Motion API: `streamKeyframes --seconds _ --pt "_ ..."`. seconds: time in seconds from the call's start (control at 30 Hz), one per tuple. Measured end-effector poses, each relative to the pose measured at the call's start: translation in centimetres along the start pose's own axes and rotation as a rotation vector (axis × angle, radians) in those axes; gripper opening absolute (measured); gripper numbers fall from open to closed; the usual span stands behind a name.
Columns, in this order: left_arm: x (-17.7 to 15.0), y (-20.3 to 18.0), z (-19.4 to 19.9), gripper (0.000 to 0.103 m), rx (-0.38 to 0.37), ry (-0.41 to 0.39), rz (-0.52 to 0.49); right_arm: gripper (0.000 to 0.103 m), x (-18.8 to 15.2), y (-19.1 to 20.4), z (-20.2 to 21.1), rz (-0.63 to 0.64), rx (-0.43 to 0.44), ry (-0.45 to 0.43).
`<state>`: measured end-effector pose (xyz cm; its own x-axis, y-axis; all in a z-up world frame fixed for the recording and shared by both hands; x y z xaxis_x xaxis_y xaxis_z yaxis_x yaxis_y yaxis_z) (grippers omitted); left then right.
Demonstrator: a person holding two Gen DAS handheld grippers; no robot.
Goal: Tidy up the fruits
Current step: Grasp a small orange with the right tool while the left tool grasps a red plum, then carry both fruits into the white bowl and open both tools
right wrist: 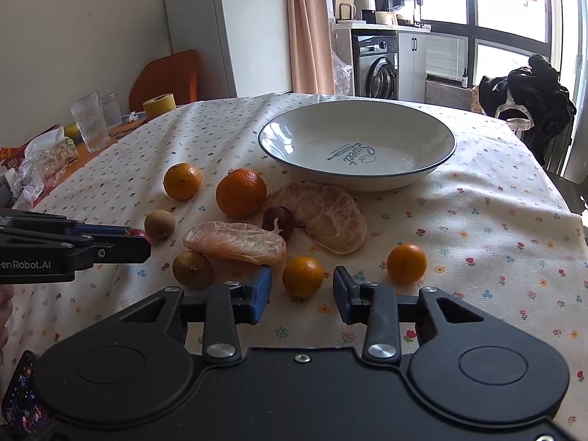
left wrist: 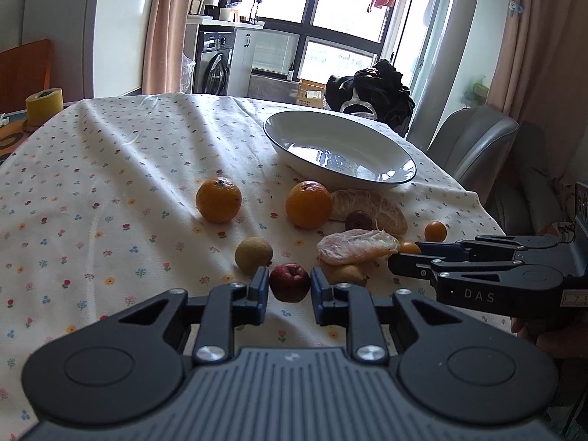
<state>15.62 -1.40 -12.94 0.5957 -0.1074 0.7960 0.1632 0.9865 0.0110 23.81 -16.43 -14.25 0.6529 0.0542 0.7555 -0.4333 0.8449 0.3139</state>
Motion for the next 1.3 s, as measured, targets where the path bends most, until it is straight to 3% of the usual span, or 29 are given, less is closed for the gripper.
streamKeyframes --seconds 0.07,0.77,1.3 --pt "0.1 0.0 0.0 0.022 0.001 -0.001 0.001 0.022 0.1 0.0 0.0 -0.001 0.005 0.001" --pt "3.9 -0.2 1.2 0.022 0.014 -0.077 0.001 0.022 3.6 0.8 2.9 -0.021 0.049 -0.087" --pt "7.6 -0.6 -0.2 0.022 0.014 -0.104 -0.008 0.022 6.8 0.5 3.1 -0.019 0.051 -0.136"
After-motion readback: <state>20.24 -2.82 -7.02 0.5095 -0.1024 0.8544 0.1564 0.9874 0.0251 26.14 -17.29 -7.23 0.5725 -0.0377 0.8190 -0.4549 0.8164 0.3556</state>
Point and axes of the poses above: each gripper's, at about its wrist camera, not at the fingertips, and z roughly against the way its jaws point, y to its left, x to its top, the point moved 10 cm from there along -z, roughly the way its jaws point, and after that the axes turned 14 degrees about -z, right-handed, at the moved point
